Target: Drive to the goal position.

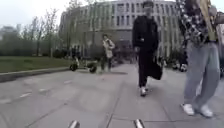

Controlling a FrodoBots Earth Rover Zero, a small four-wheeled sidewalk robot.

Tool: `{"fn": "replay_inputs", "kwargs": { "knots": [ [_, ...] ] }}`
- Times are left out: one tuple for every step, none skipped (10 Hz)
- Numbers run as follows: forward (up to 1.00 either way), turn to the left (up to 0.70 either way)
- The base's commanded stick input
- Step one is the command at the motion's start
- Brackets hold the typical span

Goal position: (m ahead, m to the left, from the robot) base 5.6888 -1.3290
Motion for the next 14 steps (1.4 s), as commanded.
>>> {"fn": "replay_inputs", "kwargs": {
  "knots": [
    [0.85, -0.03],
    [0.85, -0.03],
    [0.85, -0.03],
    [0.85, -0.03],
    [0.85, -0.03],
    [0.85, -0.03],
    [0.85, -0.03],
    [0.85, -0.03],
    [0.85, -0.04],
    [0.85, -0.07],
    [0.85, -0.09],
    [0.85, -0.11],
    [0.85, -0.13],
    [0.85, -0.15]
  ]
}}
